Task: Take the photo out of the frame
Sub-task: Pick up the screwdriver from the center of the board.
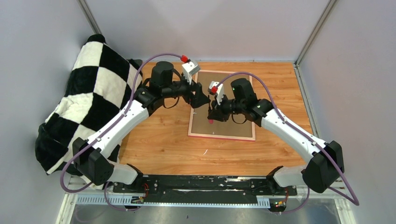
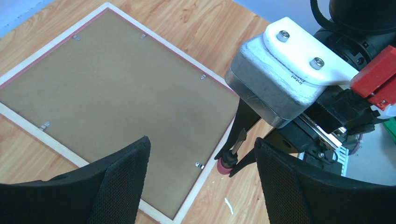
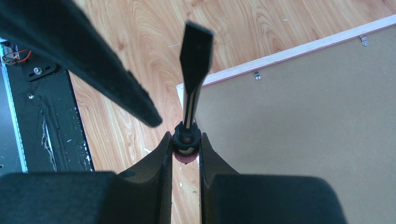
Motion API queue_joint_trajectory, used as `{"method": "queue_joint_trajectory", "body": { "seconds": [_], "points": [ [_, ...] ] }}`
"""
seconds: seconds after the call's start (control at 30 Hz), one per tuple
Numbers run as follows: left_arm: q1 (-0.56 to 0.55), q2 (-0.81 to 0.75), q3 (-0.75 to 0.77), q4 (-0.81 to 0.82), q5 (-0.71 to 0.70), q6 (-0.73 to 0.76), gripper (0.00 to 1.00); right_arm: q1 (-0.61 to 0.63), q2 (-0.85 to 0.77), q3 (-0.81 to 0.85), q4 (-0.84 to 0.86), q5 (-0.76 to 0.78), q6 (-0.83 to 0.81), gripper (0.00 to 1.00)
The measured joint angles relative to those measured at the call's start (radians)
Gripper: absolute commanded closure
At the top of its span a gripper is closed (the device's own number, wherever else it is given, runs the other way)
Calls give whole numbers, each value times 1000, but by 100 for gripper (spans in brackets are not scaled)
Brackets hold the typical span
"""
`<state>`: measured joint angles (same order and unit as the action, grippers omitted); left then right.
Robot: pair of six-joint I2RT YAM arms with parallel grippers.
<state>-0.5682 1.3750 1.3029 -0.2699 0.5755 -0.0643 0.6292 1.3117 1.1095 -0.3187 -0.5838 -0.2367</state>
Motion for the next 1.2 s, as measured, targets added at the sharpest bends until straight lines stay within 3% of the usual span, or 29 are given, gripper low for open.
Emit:
{"method": "queue_joint_trajectory", "body": {
  "seconds": [0.17,0.37,0.6,0.7,0.73,0.87,0.97,1.2],
  "points": [
    [-12,13,2,1,-1,-4,25,0,9,0,11,0,10,100],
    [-24,43,10,10,0,-24,46,0,19,0,13,0,30,100],
    [-30,60,14,14,10,-43,100,0,29,0,32,3,66,100],
    [-37,59,16,17,10,-51,100,0,30,-2,39,9,69,99],
    [-38,59,16,17,5,-54,100,0,30,-4,42,10,69,95],
    [-38,52,16,12,-24,-61,100,0,29,-23,84,11,72,62],
    [-32,44,15,6,-45,-67,100,0,19,-60,134,-14,77,47],
    [38,4,5,52,-45,-109,100,0,-12,-163,223,-79,88,42]
  ]
}}
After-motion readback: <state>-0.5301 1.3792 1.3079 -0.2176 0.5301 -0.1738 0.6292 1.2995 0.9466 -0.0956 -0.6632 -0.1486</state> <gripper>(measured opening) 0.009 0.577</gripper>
